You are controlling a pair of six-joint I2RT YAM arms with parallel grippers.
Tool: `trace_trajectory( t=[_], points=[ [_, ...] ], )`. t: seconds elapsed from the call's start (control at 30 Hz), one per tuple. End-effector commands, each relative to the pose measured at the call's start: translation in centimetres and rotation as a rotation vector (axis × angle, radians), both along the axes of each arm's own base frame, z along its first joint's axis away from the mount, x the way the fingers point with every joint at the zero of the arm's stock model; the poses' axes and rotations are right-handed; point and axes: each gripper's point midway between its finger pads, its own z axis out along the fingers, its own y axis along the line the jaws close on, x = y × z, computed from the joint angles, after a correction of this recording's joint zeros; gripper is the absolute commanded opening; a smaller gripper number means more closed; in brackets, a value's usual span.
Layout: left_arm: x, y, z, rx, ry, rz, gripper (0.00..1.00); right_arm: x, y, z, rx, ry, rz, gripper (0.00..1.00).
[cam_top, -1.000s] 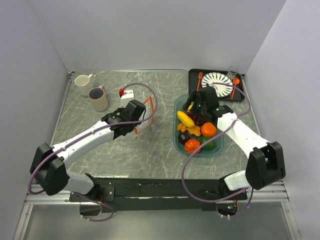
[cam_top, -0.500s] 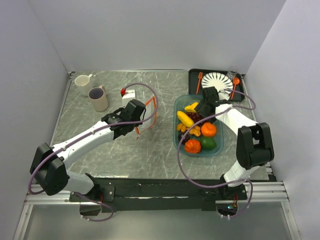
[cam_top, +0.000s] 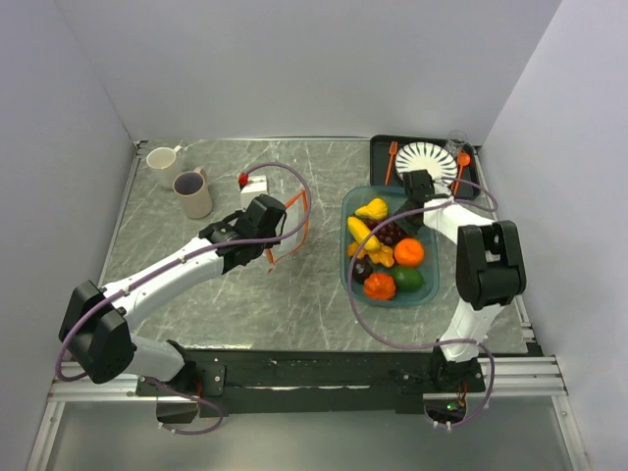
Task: Place the food in the zip-top bag and seal the zipper
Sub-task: Pick up the fake fruit from the bin, then place the fake fruit in the zipper food storage bag.
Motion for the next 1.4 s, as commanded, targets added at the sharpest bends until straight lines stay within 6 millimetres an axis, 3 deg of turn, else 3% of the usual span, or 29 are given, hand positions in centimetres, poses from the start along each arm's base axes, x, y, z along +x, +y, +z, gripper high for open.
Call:
trace_trajectory(
  t=[0.0, 0.13, 0.33, 0.53, 0.73, 0.77, 0.93, 1.37],
  points=[
    [0.4, -0.3, 0.4, -0.012, -0.016, -0.011, 0.01, -0.9, 0.8, 2.1, 0.038, -0.112, 0.087, 0.03],
    [0.5, -0.5, 0.3, -0.004, -0.008, -0.015, 0.01, -1.6, 1.2, 5.2, 0.038, -0.198, 0.146, 0.00],
    [0.5, -0.4, 0.2, 0.009, -0.009, -0.023, 0.01, -2.6, 2.7, 12.6, 0.062, -0.413, 0.270, 0.00],
    [0.6, -0.5, 0.5, -0.001, -0.010, -0.023, 0.01, -3.8, 4.1, 16.7, 0.091, -0.510, 0.347, 0.00],
    [0.7, -1.3, 0.6, -0.024, -0.004, -0.041, 0.01, -5.1, 9.0, 20.2, 0.146, -0.582, 0.488, 0.00],
    [0.6, -1.3, 0.6, -0.028, -0.003, -0.041, 0.01, -5.5, 10.4, 20.6, 0.159, -0.589, 0.517, 0.00],
    [0.6, -1.9, 0.5, -0.047, 0.009, -0.057, 0.01, -5.3, 13.8, 21.8, 0.207, -0.608, 0.548, 0.00],
    [0.6, -3.9, 2.3, -0.149, -0.008, -0.106, 0.01, -3.4, 21.5, 20.0, 0.233, -0.555, 0.651, 0.00]
  ],
)
